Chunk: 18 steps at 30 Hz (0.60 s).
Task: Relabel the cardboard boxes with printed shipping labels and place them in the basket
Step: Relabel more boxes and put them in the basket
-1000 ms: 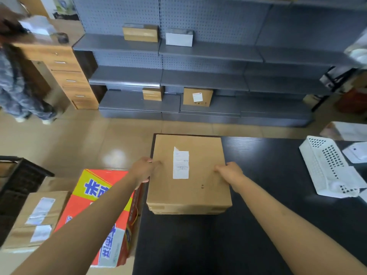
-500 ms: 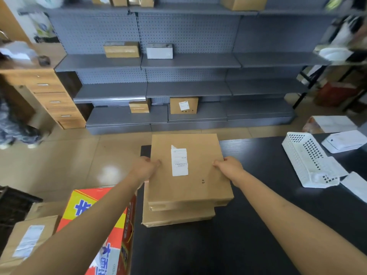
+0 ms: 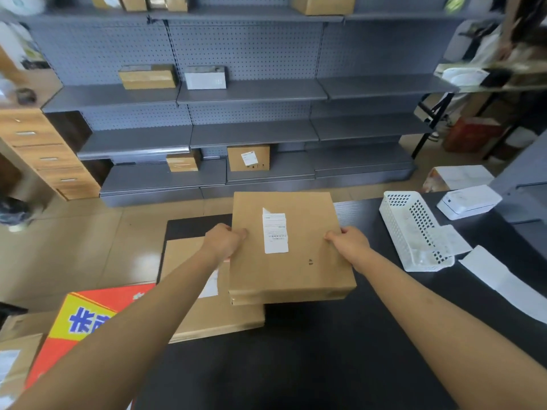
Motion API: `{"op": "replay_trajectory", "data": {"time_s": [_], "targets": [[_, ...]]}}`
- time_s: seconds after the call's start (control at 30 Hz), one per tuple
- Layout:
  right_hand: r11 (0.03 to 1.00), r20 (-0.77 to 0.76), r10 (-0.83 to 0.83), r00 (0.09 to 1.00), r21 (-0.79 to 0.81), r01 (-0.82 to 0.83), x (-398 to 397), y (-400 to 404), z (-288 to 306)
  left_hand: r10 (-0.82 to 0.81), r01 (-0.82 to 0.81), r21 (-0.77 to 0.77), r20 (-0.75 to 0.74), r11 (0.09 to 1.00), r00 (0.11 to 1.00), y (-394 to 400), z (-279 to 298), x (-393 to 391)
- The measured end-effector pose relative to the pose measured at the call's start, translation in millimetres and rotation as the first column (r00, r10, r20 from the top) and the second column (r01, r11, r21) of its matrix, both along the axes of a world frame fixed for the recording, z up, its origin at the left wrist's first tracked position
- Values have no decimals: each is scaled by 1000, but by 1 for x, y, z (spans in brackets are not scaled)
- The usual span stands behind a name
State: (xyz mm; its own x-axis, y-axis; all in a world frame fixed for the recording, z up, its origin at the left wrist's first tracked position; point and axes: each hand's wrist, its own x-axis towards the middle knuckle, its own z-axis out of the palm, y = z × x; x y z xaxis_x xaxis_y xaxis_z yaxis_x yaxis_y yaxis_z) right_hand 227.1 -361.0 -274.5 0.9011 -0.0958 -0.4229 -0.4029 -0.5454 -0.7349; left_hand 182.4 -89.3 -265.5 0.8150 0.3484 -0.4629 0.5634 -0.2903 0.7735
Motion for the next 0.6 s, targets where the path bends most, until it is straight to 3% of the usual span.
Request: {"op": "replay_trajectory", "data": {"time_s": [0.33, 0.6], "targets": [[998, -25, 55, 998, 11, -55, 37, -125, -7, 42, -42, 7, -12, 999, 999, -129, -9, 19], [995, -122, 89, 989, -25, -93, 46, -158, -33, 37, -38, -8, -102, 999, 994, -163, -36, 20]]}}
